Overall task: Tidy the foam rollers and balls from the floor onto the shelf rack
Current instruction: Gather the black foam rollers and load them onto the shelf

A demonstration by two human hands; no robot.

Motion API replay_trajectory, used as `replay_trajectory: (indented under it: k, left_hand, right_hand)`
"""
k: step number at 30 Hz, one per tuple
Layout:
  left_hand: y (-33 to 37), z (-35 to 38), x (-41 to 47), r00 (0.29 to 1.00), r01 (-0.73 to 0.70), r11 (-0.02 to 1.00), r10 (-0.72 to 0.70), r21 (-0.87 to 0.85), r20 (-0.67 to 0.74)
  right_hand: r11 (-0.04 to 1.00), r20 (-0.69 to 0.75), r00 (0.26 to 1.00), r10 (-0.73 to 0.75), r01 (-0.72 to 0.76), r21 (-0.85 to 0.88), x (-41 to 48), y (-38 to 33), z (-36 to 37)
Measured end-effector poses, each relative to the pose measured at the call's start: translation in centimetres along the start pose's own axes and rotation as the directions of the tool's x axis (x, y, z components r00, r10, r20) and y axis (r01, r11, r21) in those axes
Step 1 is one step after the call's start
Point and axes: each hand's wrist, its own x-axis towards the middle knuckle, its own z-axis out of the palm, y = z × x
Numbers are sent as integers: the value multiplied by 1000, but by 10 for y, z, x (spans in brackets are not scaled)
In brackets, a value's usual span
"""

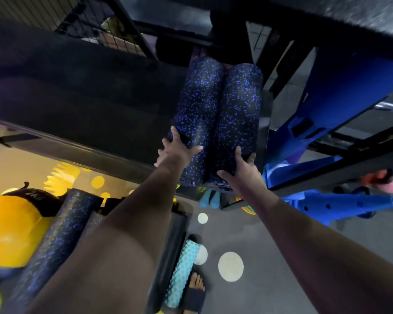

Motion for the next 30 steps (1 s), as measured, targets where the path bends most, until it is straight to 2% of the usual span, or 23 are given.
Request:
replay_trajectory:
  k: [2,3,4,6,7,8,10,12,14,16,18,20,22,24,26,28,30]
  left_hand:
    - [-7,-1,-2,999,-35,999,35,-22,-8]
    - [-14,-1,-4,995,-91,993,89,-75,-37]
    - [-23,-1,-6,983,-171,968,154,-182,-104]
    - [-57,-5,-19,928,-318,830,175,-458,-328]
    - [-79,-8,-28,888,-383,764,149,-519,-435]
    - [-112,-10,-37,853,-419,741,124,-525,-507]
    - [-192,-6,-53,833,-396,770,71,-500,-549]
    - [-285,9,-71,887,-231,819,-44,-525,-459]
    - [-374,24,-90,917,-37,856,-176,-516,-358]
    - [-449,31,-107,925,113,873,-267,-475,-270]
    - [-508,27,-115,923,195,901,-302,-387,-238]
    - [-551,20,-111,921,243,913,-323,-327,-218]
    - [-586,14,-100,921,286,902,-352,-325,-167]
    - [-617,17,-86,936,295,905,-339,-308,-99]
    - [-641,26,-71,961,260,926,-275,-272,-17]
    - [-658,36,-52,972,236,930,-230,-281,57]
    - [-670,46,-30,976,214,906,-185,-366,114]
  right_hand:
    - [996,-37,999,33,-36,-84,-5,-9,1]
    - [986,-122,993,-5,-15,-164,-11,-15,5]
    - [969,-245,964,-106,45,-244,-16,-20,9]
    - [916,-451,811,-373,245,-318,-28,-33,30]
    - [892,-516,729,-449,333,-305,-35,-40,44]
    - [867,-540,679,-497,414,-277,-46,-50,65]
    - [826,-504,666,-551,521,-214,-71,-73,113]
    - [807,-371,725,-581,571,-148,-97,-97,169]
    - [832,-198,809,-553,548,-87,-123,-120,225]
    - [878,-33,879,-477,473,-72,-145,-143,278]
    - [929,150,922,-356,366,-44,-163,-168,325]
    - [982,333,924,-188,182,50,-173,-194,361]
    - [990,471,882,-18,-52,135,-177,-221,397]
    - [930,573,808,132,-301,210,-178,-247,433]
    - [830,626,743,237,-490,267,-173,-266,472]
    - [702,649,696,306,-626,339,-165,-274,519]
    - [562,686,662,302,-705,433,-163,-281,554]
